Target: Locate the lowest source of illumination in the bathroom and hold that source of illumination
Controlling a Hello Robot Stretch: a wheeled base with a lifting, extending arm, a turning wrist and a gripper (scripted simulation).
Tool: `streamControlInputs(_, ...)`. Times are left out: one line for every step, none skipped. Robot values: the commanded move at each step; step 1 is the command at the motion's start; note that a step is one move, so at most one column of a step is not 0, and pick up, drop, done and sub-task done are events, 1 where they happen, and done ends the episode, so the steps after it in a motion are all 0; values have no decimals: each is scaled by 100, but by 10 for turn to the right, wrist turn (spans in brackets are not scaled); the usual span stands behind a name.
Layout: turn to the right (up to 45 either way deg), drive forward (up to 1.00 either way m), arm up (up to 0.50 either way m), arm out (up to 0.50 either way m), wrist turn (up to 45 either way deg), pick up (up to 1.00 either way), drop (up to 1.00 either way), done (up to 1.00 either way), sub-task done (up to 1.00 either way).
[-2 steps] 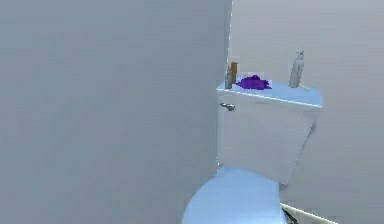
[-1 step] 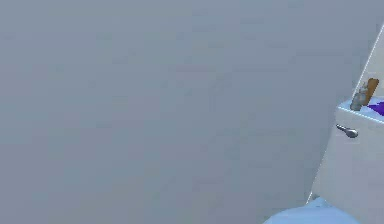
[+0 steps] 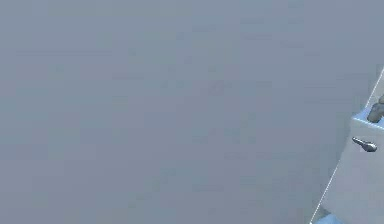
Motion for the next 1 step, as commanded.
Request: streamControlInputs(450,0,0,0,0,0,0,0,0)
